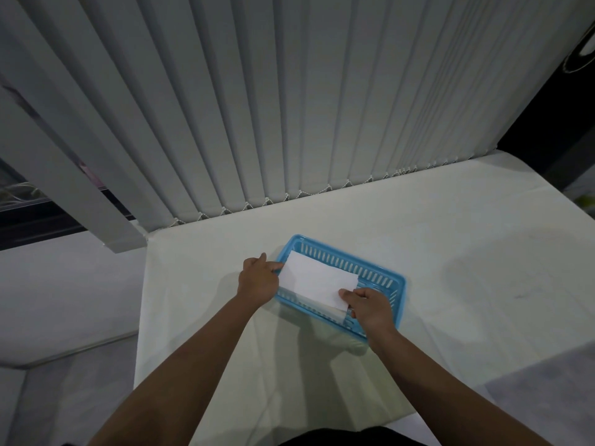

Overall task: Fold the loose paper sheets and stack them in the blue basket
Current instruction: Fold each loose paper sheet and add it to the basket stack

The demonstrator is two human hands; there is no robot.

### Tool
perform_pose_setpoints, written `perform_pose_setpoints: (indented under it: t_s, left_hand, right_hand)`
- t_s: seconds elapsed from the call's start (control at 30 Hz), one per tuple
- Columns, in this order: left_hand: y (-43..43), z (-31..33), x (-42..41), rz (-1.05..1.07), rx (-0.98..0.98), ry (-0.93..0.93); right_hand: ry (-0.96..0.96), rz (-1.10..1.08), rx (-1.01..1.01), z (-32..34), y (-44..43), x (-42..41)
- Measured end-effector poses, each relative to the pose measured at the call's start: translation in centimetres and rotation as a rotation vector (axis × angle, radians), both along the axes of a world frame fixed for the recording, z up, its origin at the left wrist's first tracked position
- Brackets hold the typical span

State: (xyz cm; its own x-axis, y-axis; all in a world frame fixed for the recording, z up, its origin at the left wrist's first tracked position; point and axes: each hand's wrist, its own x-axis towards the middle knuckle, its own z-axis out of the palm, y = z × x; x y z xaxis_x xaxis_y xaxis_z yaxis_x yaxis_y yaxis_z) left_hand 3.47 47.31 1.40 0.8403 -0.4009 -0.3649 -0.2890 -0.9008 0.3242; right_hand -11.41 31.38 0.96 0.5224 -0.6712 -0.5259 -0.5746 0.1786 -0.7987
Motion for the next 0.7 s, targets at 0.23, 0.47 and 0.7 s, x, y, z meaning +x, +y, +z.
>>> perform_pose_setpoints:
  t_s: [0.23,0.47,0.7]
  left_hand:
    - [-0.4,-0.8,-1.1,-0.135,-0.11,-0.168]
    - [-0.5,-3.2,-0.7,-0.441,0.103,-0.193]
    - [-0.2,-4.0,0.0,-0.518,0.171,-0.226]
  right_hand:
    - [0.116,0.141,-0.425,-0.6,-0.4,-1.5]
    - [0.243,0.756,-0.935,-2.5,0.5,-0.5]
    - [0.354,0.863,-0.964,-4.8,0.7,-0.7]
